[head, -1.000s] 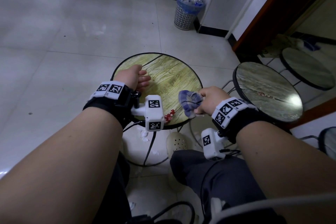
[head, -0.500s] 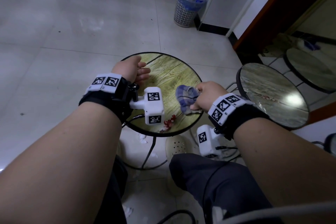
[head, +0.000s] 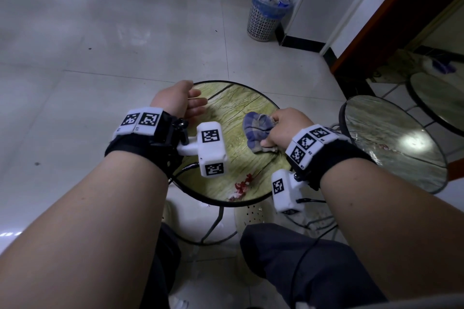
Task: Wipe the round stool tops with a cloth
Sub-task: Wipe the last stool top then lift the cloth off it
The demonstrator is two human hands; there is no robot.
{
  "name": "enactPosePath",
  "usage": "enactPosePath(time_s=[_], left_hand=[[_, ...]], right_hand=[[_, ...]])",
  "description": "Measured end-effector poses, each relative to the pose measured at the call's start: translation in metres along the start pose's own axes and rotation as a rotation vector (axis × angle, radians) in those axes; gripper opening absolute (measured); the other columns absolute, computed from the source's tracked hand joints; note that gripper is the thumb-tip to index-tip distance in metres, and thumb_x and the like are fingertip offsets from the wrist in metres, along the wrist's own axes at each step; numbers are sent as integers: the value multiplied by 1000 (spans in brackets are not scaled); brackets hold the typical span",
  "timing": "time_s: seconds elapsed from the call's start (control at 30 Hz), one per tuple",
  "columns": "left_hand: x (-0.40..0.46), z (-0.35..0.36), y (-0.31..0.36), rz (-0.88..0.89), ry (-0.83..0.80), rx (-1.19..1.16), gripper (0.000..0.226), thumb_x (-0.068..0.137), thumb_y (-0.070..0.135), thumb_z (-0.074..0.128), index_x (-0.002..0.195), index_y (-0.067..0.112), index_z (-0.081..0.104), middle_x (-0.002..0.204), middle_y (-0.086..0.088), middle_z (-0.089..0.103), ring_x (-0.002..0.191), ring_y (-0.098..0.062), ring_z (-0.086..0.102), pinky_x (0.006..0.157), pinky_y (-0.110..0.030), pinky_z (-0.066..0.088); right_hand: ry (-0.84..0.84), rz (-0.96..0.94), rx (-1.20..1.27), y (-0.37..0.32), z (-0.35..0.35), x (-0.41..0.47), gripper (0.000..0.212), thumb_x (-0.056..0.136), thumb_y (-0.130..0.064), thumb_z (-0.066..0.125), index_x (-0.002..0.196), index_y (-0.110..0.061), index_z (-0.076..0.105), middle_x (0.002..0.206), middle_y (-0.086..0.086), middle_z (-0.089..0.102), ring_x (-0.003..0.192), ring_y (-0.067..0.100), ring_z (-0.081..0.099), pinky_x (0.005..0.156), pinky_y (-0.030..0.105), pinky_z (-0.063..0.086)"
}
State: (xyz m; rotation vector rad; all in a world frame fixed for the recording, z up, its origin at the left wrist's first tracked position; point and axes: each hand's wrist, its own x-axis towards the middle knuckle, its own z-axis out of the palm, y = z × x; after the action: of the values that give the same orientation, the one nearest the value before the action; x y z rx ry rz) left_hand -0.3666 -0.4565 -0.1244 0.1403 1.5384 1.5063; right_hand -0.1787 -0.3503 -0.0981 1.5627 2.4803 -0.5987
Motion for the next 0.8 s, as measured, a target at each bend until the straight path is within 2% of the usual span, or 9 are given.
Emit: enactPosePath(time_s=[0.1,0.2,0.3,0.47,0.63,0.8], left_hand=[[2,-3,1,-3,1,-9,30,93,37,43,86,14,61,79,-2,71,71,-17,66,77,-31,47],[4,-4,3,-1,4,-27,30,93,37,43,85,14,60,68,0,72,66,-17,64,76,-31,45],[4,-5,4,-5,6,-33,30,94,37,42,83,14,59,60,2,70,63,-16,62,70,-29,44],[6,-4,5,-10,8,-22,31,95,38,40,83,15,58,81,-1,69,66,-15,61,68,-29,42],[10,-3,8,-15,3,-19,31,95,39,39,84,17,59,84,1,69,73,-15,62,78,-30,45],[12,-7,12,-12,27,-40,31,96,39,40,84,17,58,84,1,68,70,-12,60,66,-27,45]], right_hand=[[7,-5,-6,-4,0,6,21,72,-17,77,89,-12,67,83,4,69,79,23,63,72,29,51],[9,-16,-21,-10,-2,12,13,77,-15,72,88,-11,66,76,2,66,73,21,61,66,26,46],[13,-22,-65,-17,-4,19,16,78,-15,70,93,-11,66,89,6,69,82,25,63,68,26,45],[-11,-33,-101,-29,-8,32,16,80,-17,68,95,-12,67,92,7,68,86,26,64,72,27,48],[-21,-55,-94,-36,-11,44,18,79,-18,71,95,-11,67,87,5,67,81,25,62,70,26,47],[-33,-83,-136,-42,-16,54,19,78,-20,72,90,-11,60,89,5,59,82,25,57,66,25,41]])
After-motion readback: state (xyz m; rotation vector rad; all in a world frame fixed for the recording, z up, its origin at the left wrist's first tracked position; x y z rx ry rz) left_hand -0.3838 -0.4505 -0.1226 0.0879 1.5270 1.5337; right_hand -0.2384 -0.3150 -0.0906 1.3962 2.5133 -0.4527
